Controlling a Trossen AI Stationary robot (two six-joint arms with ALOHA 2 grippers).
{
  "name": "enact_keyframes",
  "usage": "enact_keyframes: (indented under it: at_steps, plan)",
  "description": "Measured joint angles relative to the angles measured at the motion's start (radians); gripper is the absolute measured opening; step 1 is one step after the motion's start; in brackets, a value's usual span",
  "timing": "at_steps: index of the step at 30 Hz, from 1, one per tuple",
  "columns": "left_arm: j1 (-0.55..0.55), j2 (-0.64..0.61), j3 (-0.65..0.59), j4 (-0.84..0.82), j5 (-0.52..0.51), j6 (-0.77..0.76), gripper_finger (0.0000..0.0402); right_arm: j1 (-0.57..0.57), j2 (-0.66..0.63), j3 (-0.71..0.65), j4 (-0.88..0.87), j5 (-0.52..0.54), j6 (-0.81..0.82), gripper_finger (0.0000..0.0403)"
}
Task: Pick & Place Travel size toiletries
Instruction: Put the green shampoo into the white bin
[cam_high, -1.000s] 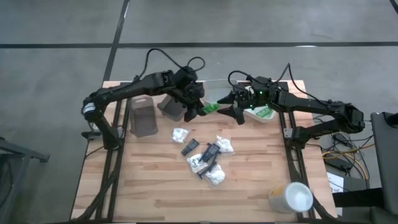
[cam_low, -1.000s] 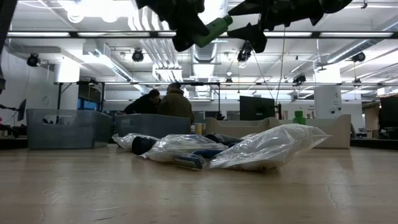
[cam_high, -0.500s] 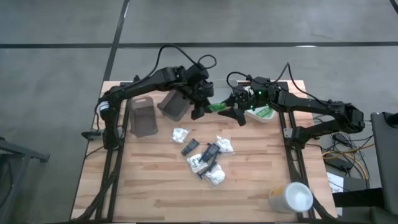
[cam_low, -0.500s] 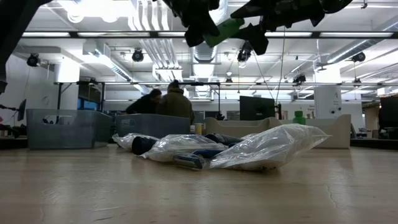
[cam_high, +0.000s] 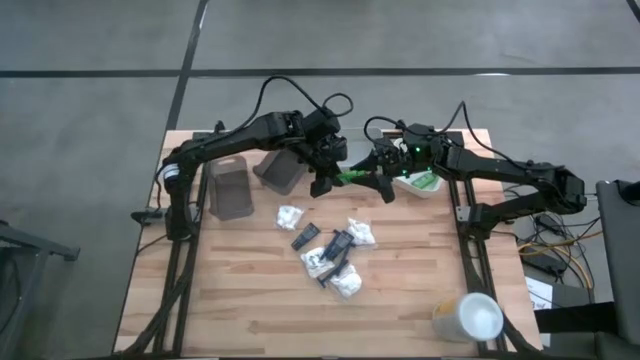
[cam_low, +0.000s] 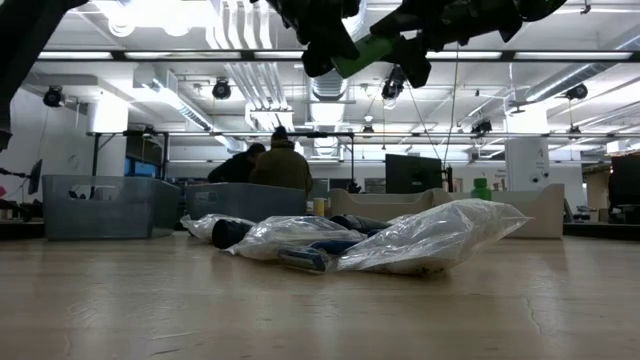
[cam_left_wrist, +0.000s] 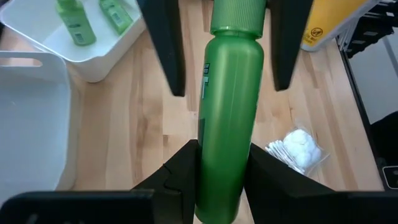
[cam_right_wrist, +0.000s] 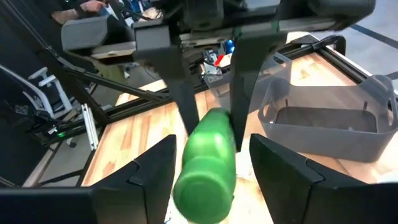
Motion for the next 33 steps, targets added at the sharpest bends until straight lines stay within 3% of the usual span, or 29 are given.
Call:
enact_keyframes:
  at_steps: [10,21,33]
  plan:
    - [-0.002,-0.002,0.000,0.022,0.000,-0.007,0.0108,0.000,0.000,0.000,0.000,-0.001,0.000,0.0163]
    - [-0.001,-0.002,0.000,0.023,0.000,-0.019,0.0108,-0.001,0.000,0.000,-0.014,0.000,-0.024,0.0100]
    - [-0.001,-0.005,0.000,0.050,0.003,-0.001,0.0152,-0.001,0.001,0.000,-0.034,-0.030,0.010,0.0101]
